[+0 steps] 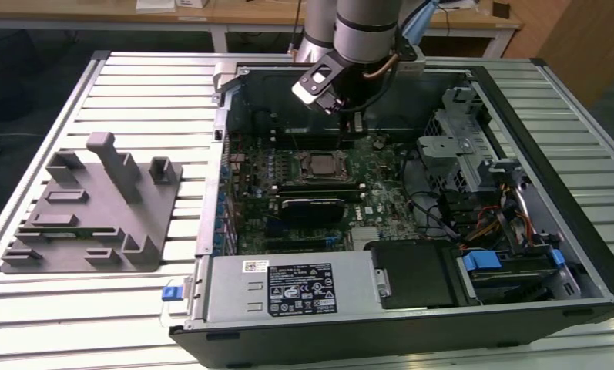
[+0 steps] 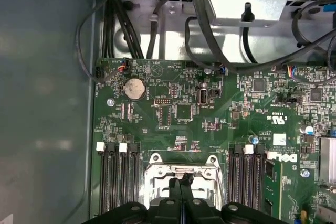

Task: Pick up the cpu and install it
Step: 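Close the cpu cover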

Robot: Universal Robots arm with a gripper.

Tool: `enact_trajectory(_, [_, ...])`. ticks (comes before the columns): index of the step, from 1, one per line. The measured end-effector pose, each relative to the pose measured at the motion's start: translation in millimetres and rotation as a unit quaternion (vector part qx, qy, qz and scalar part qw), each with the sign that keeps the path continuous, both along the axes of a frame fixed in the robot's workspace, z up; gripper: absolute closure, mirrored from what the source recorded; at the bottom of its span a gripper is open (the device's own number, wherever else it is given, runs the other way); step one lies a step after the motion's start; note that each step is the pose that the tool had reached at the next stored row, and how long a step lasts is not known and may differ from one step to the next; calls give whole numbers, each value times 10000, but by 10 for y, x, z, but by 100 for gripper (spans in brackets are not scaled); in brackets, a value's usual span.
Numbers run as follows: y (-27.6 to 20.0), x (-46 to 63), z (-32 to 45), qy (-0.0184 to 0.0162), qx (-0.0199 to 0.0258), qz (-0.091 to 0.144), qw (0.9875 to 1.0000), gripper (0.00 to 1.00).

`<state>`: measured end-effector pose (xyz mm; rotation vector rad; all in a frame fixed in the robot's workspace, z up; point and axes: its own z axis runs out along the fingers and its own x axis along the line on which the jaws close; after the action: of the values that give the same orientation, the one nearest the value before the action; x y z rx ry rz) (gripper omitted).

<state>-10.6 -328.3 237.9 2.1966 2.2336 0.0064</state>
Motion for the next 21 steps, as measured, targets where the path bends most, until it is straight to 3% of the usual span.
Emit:
enact_trajectory(10, [-7, -135, -37, 1, 0, 0, 10000, 89])
enact_trajectory(16, [-74, -174, -68, 1, 0, 0, 10000, 89])
enact_trajectory(21, [-91, -267, -103, 0, 0, 1, 10000, 89])
